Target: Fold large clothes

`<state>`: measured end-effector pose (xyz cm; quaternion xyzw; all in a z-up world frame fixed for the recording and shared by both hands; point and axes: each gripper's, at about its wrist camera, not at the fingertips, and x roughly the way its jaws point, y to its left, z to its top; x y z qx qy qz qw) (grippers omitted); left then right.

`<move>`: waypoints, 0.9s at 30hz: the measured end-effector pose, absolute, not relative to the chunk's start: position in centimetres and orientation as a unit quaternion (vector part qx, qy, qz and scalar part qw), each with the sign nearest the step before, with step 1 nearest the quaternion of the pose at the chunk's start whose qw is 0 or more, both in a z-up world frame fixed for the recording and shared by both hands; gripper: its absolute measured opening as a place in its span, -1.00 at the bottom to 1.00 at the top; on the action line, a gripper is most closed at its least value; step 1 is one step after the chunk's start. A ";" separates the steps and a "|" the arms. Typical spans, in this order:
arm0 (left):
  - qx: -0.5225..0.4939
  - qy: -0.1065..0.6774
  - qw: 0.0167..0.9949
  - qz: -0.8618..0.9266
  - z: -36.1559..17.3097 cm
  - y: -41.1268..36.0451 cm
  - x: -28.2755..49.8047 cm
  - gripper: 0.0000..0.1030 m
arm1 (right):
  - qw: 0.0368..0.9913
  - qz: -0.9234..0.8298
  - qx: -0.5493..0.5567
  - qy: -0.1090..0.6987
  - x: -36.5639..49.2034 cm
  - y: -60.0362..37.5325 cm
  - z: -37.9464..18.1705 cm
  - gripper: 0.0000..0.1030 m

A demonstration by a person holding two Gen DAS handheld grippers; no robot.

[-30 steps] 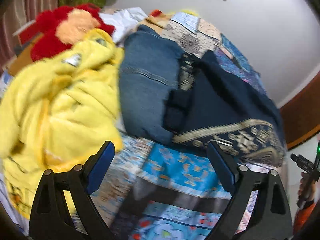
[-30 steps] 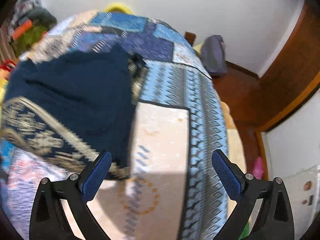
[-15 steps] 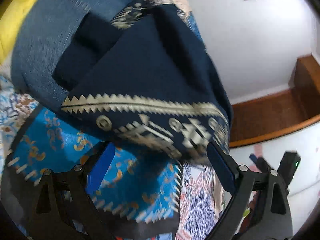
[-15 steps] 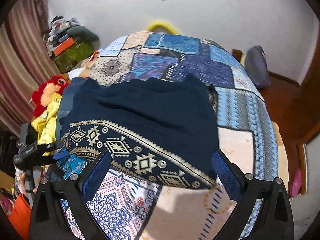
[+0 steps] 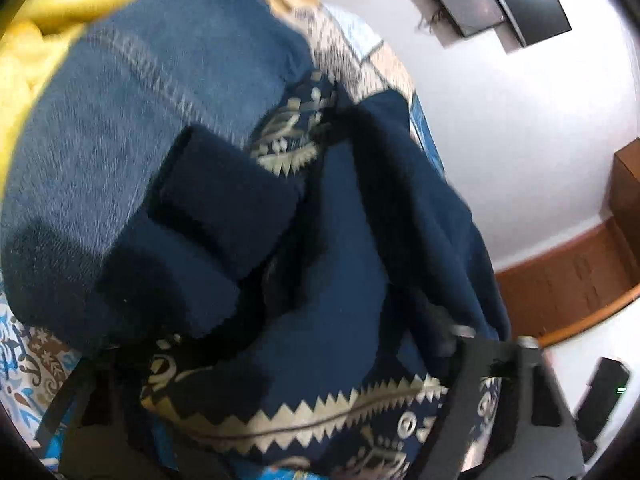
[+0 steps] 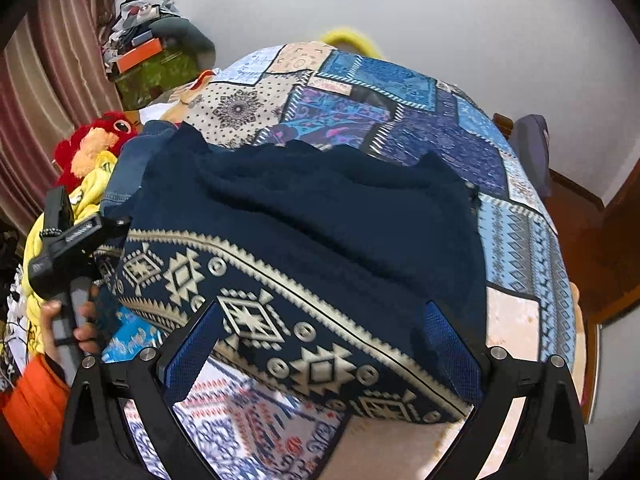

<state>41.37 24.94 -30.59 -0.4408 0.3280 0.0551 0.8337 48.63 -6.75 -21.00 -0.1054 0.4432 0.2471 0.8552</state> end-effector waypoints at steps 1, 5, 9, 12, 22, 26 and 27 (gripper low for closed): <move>-0.412 0.333 0.844 0.087 -29.9 24.6 41.7 -0.46 | 0.856 0.248 -0.104 0.441 48.7 -6.4 -20.9 0.93; -0.410 0.298 0.856 0.097 -27.6 24.8 41.6 -0.63 | 0.864 0.246 -0.107 0.425 49.0 -4.8 -19.8 0.93; -0.387 0.255 0.880 0.104 -22.6 25.2 40.9 -0.70 | 0.879 0.243 -0.120 0.394 48.7 -2.8 -18.8 0.93; -0.362 0.227 0.897 0.115 -18.8 24.8 40.1 -0.71 | 0.881 0.242 -0.121 0.389 48.5 -0.9 -19.2 0.94; -0.229 0.249 0.936 0.100 -13.8 19.7 41.0 -0.71 | 0.847 0.271 -0.071 0.452 48.0 3.4 -26.2 1.00; -0.184 0.254 0.948 0.050 -12.2 14.9 42.5 -0.71 | 0.798 0.321 -0.005 0.510 49.3 -0.4 -24.7 0.99; -0.169 0.256 0.951 0.037 -11.8 13.2 42.9 -0.71 | 0.799 0.318 0.012 0.510 49.3 -1.6 -24.2 0.99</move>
